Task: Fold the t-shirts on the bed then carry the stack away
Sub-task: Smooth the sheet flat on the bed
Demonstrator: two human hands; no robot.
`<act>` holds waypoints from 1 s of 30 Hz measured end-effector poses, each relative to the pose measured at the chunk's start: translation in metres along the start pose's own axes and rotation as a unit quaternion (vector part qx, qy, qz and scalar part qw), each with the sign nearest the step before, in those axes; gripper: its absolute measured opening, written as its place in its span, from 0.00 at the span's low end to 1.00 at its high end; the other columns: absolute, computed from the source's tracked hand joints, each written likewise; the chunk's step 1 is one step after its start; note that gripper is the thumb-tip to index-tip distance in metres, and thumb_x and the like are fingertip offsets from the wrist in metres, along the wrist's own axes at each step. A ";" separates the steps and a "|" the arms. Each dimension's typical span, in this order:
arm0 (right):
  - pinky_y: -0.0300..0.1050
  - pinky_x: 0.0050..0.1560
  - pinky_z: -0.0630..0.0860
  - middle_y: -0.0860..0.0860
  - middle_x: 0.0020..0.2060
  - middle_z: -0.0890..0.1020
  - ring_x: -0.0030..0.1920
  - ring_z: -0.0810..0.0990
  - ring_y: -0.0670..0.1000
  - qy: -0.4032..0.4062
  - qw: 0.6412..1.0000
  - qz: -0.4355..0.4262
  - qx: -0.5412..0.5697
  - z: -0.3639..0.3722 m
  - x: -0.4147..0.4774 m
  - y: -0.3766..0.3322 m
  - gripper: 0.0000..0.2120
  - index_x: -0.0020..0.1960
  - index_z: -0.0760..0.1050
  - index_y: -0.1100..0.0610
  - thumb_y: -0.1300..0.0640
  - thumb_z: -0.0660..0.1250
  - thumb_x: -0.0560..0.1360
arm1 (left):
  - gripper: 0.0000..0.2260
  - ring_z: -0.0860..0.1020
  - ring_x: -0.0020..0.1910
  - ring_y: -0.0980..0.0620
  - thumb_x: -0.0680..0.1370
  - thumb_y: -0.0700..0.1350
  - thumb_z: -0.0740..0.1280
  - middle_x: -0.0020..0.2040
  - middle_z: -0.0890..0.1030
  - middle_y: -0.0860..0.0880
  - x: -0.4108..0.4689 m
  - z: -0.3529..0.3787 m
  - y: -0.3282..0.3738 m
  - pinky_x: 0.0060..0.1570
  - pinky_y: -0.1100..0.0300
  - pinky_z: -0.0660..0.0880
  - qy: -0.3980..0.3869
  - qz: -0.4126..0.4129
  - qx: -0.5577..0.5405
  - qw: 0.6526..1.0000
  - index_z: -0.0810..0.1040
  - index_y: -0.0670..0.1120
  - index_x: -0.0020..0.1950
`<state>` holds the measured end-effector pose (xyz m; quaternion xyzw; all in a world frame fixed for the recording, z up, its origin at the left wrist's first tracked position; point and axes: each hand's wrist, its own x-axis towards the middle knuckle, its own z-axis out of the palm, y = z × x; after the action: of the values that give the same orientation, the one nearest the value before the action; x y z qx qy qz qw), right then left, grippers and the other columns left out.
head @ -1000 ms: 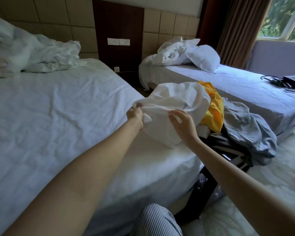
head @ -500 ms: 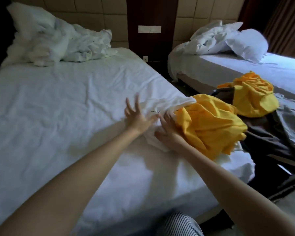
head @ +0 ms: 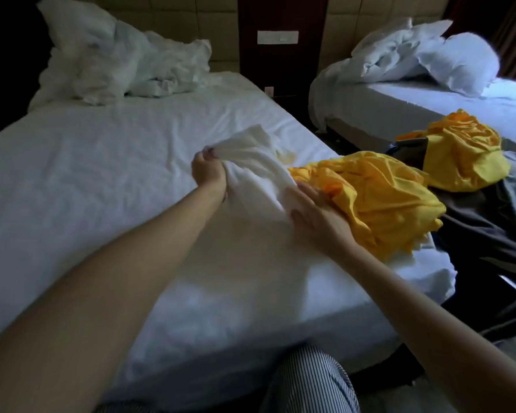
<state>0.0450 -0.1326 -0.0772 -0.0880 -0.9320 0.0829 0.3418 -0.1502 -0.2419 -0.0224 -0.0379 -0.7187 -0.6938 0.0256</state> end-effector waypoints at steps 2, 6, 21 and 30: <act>0.56 0.62 0.70 0.60 0.64 0.75 0.60 0.76 0.62 0.008 0.999 -0.037 -0.002 -0.012 0.006 -0.018 0.23 0.66 0.72 0.58 0.49 0.59 0.75 | 0.15 0.77 0.58 0.44 0.80 0.44 0.57 0.58 0.79 0.42 0.008 -0.026 0.010 0.61 0.53 0.72 0.021 -0.047 -0.068 0.996 0.78 0.38 0.58; 0.53 0.70 0.61 0.54 0.71 0.66 0.71 0.64 0.56 -0.041 0.993 0.034 0.109 -0.015 0.023 -0.060 0.32 0.75 0.58 0.53 0.49 0.65 0.74 | 0.15 0.78 0.55 0.43 0.81 0.47 0.57 0.58 0.79 0.41 0.009 -0.073 0.027 0.59 0.52 0.75 0.034 -0.102 -0.142 0.984 0.78 0.40 0.59; 0.54 0.72 0.49 0.58 0.72 0.59 0.73 0.55 0.61 -0.339 0.939 0.024 -0.050 0.019 0.005 -0.030 0.40 0.77 0.47 0.52 0.40 0.64 0.74 | 0.59 0.47 0.76 0.40 0.58 0.73 0.68 0.78 0.43 0.47 -0.066 -0.110 -0.064 0.72 0.41 0.53 -0.307 0.104 0.557 0.765 0.32 0.59 0.74; 0.43 0.64 0.64 0.53 0.57 0.77 0.62 0.70 0.53 -0.190 0.965 0.012 -0.183 -0.024 0.030 0.048 0.08 0.55 0.74 0.55 0.59 0.58 0.79 | 0.31 0.74 0.63 0.43 0.70 0.43 0.71 0.66 0.75 0.44 -0.050 -0.063 -0.038 0.60 0.56 0.70 -0.180 0.187 0.339 0.904 0.66 0.49 0.72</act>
<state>0.0429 -0.0774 -0.0504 -0.1428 -0.9779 -0.0695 0.1357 -0.1052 -0.3072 -0.0628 -0.2847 -0.8827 -0.3721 0.0366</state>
